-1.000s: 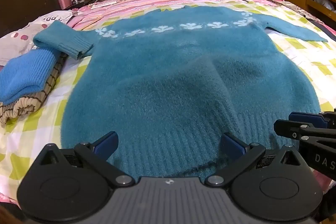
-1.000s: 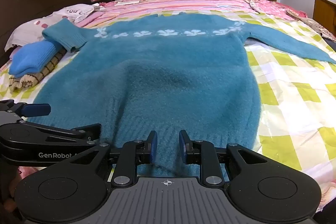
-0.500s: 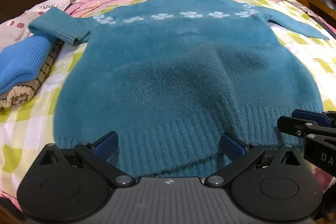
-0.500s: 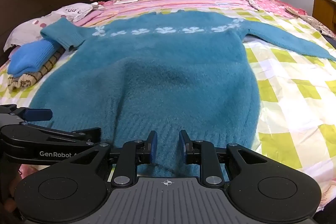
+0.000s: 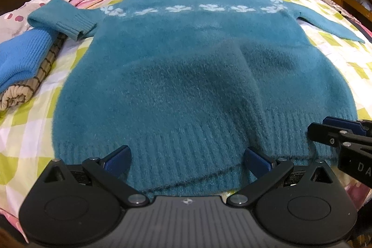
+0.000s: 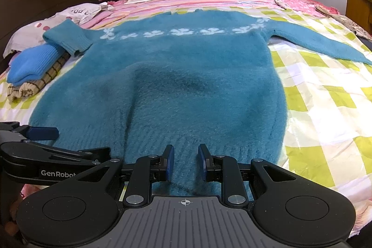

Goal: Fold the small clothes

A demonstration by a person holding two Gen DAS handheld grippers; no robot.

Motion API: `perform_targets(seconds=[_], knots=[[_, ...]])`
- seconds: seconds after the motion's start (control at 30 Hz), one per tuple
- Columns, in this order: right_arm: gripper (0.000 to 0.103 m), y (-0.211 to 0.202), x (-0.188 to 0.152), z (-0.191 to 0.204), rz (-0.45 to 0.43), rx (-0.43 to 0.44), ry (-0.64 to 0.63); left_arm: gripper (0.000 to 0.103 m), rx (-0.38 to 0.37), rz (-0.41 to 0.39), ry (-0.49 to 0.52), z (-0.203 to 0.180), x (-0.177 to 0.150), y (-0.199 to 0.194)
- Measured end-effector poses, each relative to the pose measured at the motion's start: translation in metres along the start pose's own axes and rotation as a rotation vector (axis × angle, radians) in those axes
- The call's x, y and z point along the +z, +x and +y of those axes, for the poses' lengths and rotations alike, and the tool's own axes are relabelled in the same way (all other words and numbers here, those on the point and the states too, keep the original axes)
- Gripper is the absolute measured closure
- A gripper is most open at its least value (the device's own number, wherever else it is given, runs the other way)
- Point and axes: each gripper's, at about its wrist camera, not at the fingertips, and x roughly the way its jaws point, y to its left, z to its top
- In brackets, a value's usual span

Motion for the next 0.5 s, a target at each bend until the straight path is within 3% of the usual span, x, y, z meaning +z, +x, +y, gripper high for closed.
perform_targets(seconds=[0.5], knots=[[0.08, -0.0023, 0.0005, -0.0057, -0.001, 0.0, 0.02, 0.0, -0.002, 0.023, -0.007, -0.0003, -0.004, 0.0058]])
